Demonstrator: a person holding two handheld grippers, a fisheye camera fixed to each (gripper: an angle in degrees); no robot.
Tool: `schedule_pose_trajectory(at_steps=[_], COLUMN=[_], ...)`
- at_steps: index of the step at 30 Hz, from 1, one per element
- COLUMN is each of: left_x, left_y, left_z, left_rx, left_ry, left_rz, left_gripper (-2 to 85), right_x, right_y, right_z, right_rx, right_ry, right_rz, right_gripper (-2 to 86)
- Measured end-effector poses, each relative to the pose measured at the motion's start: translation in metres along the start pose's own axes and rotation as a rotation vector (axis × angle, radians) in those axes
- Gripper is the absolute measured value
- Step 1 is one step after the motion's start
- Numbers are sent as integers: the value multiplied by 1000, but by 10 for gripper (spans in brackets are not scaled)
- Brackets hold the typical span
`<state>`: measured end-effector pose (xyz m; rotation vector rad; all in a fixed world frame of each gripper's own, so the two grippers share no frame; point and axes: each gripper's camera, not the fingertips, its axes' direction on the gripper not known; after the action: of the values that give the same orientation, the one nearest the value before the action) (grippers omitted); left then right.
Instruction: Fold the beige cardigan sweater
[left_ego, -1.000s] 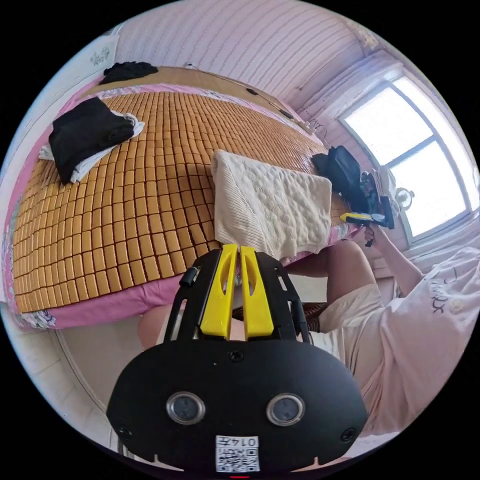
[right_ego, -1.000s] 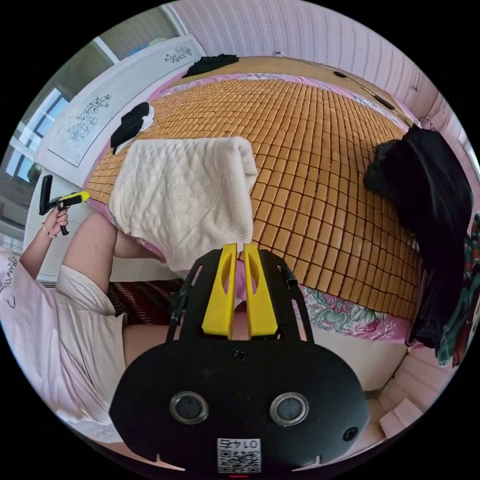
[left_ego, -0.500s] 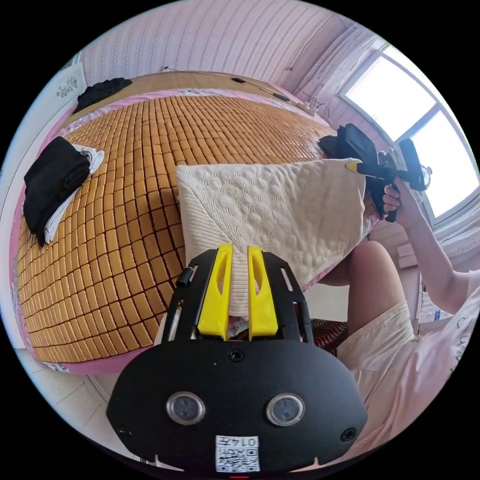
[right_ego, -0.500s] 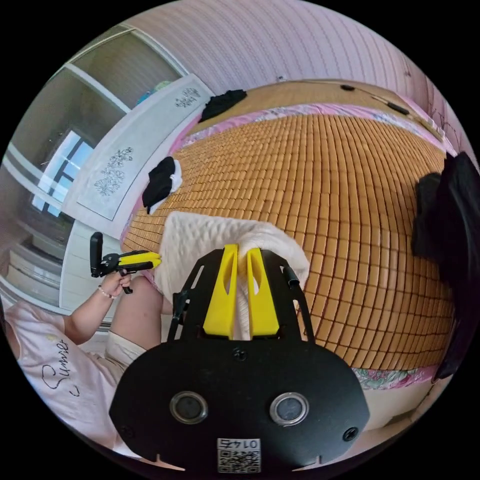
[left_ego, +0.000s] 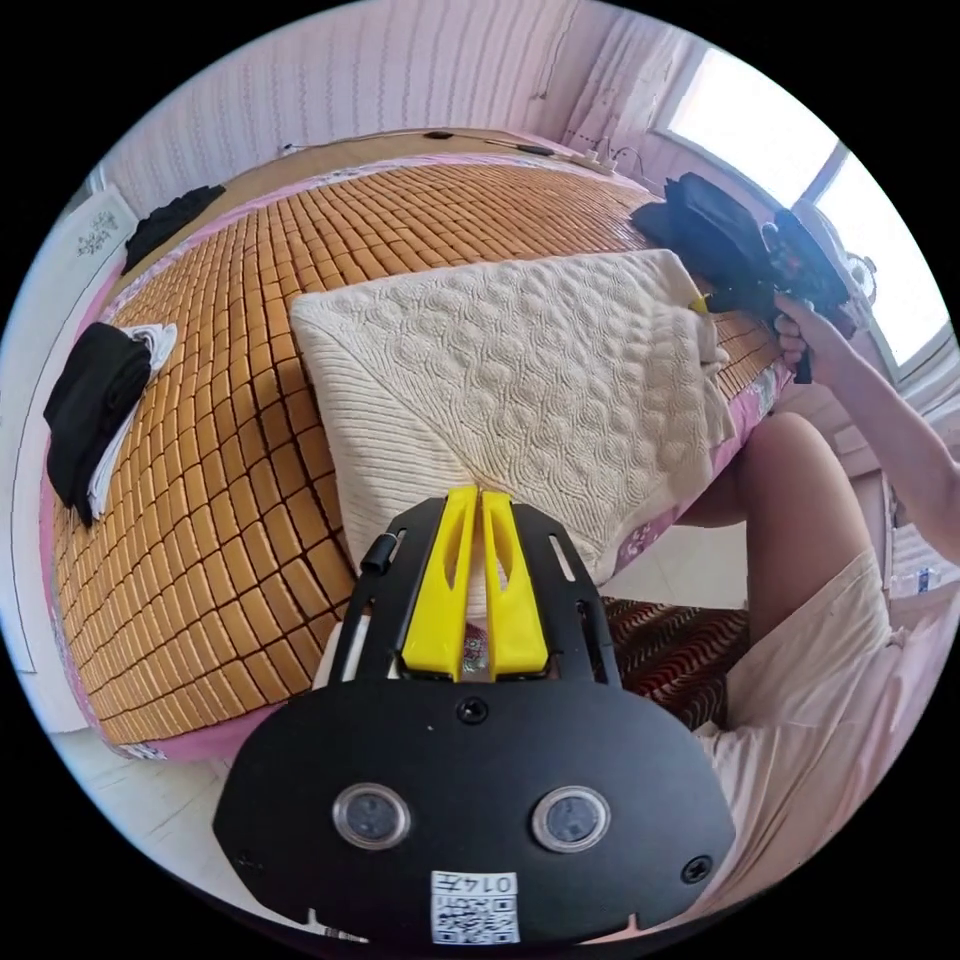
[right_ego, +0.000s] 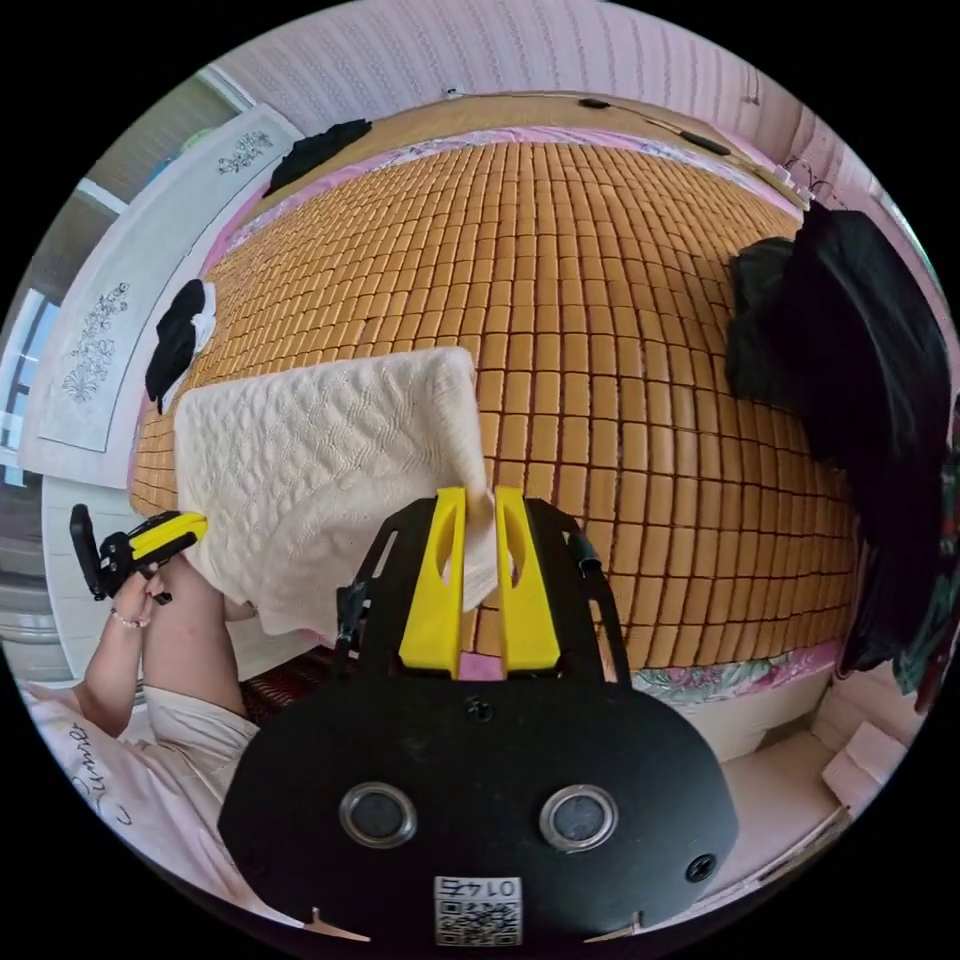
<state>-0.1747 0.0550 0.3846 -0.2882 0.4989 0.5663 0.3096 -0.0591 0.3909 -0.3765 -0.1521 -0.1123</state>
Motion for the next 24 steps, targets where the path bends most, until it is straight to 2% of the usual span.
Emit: schedule_pose_trajectory(at_steps=[3,7,9,11,12,16,17,20,24], left_x=[14,47,75,93,102,120,123,126,139], left_y=[-8,-17,-21,-25,-28,-34,-33,-35,-37], left_z=[-18,-29,-20,-5,5,39,39,39,41], left_rx=[61,110,103,76,62,-26,-2,-18,-35], left_ry=[20,73,109,122,117,63,70,86,75], left_rz=[18,89,138,164,169,171,180,169,174], left_gripper=[-9,-10,-10,-10,-10,-10,-10,-10,-10], right_x=[-39,-75,-76,-89,-107,-157,-162,-167,-185], right_y=[3,17,32,47,55,55,53,50,59], right_z=[-35,-39,-26,-15,-6,40,37,31,35], right_rx=[138,142,62,30,11,-148,-108,-178,-253], right_ry=[75,83,-65,-215,-228,-43,-58,-91,-118], right_rz=[-126,-184,-96,-105,-144,-233,-233,-213,-251], right_gripper=[53,76,119,117,107,86,76,37,32])
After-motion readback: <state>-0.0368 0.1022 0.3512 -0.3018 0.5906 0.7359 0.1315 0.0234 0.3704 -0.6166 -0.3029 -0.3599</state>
